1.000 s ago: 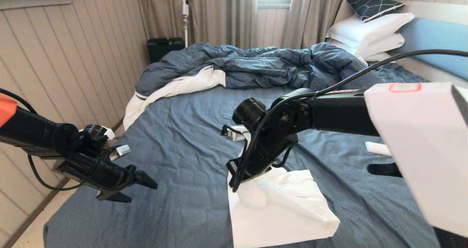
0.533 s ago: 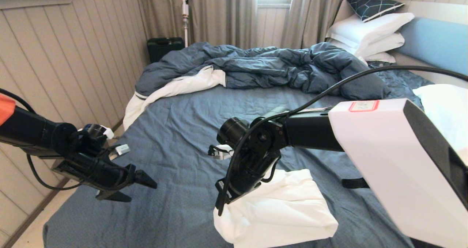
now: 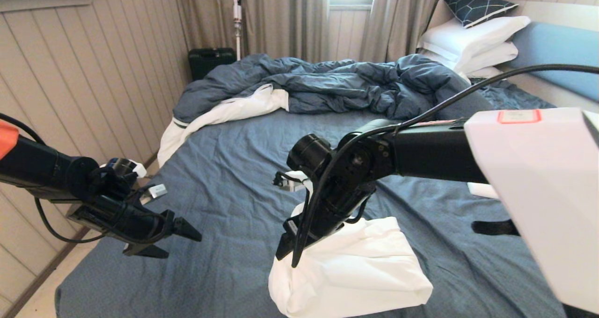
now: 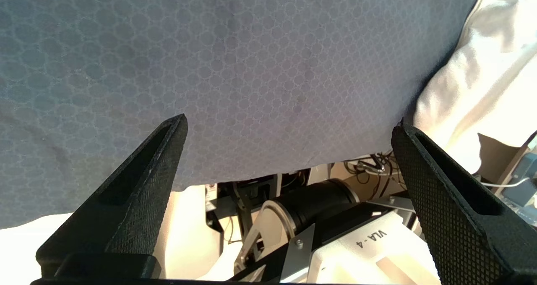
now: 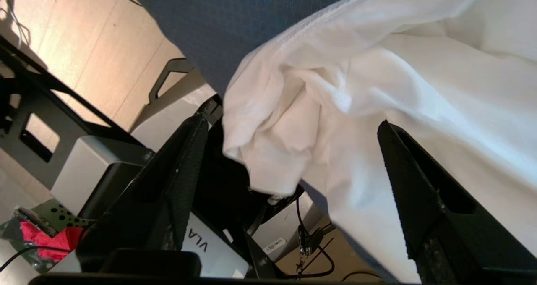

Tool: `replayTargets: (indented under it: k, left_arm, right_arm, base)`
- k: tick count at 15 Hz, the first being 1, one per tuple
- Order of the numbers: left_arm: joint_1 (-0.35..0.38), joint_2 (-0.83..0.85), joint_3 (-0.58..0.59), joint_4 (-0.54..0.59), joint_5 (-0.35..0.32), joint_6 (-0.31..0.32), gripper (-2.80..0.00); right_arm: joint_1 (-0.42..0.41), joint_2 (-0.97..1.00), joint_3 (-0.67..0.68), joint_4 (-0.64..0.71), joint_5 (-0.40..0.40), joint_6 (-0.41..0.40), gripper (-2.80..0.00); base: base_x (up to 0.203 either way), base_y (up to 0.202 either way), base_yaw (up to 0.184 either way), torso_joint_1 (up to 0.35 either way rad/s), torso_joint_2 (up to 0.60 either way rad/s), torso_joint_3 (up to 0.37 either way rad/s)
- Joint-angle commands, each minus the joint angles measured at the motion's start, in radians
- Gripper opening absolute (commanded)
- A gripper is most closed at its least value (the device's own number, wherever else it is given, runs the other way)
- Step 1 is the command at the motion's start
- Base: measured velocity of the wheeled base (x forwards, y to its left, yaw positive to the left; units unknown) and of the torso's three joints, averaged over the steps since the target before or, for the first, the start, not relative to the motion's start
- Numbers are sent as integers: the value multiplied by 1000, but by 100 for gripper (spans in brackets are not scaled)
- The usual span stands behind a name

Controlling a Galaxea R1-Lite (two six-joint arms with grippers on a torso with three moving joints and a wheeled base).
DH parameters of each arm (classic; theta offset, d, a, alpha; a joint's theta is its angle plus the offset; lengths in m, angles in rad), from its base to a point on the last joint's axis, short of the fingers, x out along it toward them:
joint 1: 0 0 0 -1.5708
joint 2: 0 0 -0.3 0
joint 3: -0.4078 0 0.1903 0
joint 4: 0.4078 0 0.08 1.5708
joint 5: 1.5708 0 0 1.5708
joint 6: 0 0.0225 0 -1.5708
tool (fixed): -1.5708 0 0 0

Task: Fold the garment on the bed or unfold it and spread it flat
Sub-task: Fold the white T-shirt

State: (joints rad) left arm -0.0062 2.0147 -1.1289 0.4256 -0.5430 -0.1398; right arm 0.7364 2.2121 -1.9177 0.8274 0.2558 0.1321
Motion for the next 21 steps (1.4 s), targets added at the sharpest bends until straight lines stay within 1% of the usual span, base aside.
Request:
replayTargets:
  k: [1, 3, 6, 7, 10, 12, 15, 19, 21]
  left_arm:
    - [0, -1, 1, 2, -3, -1, 0]
    - [0, -2, 1, 2, -3, -1, 0]
    - [-1, -1, 1, 4, -3, -1, 0]
    - [-1, -1, 1, 4, -3, -1, 0]
    - [0, 1, 1, 4, -3, -1, 0]
    - [-1, 3, 1, 4, -6, -1, 0]
    - [-1, -1, 3, 4, -8, -1, 0]
    - [-1, -2, 3, 4, -8, -1, 0]
    - [-1, -4, 1, 4, -8, -1, 0]
  right_arm:
    - [-11, -106, 20, 4, 0, 1, 0]
    - [-42, -184, 80, 2, -2, 1, 0]
    - [-110, -283, 237, -5, -4, -5, 0]
    - [-128, -310, 287, -9, -5, -7, -280]
    - [-159, -354, 421, -72, -15, -30, -280]
    - [-177, -345, 497, -116, -19, -49, -280]
    - [-181, -274, 510, -180, -35, -54, -280]
    - [-178, -208, 491, -206, -45, -54, -280]
    - [-178, -144, 464, -222, -50, -53, -280]
  base:
    - [0, 0, 0, 0, 0, 0]
    - [0, 0, 0, 0, 0, 0]
    - [0, 0, 0, 0, 0, 0]
    - [0, 0, 0, 0, 0, 0]
    - [0, 0, 0, 0, 0, 0]
    - [0, 0, 0, 0, 0, 0]
    - [0, 0, 0, 0, 0, 0]
    - [0, 0, 0, 0, 0, 0]
    - [0, 0, 0, 0, 0, 0]
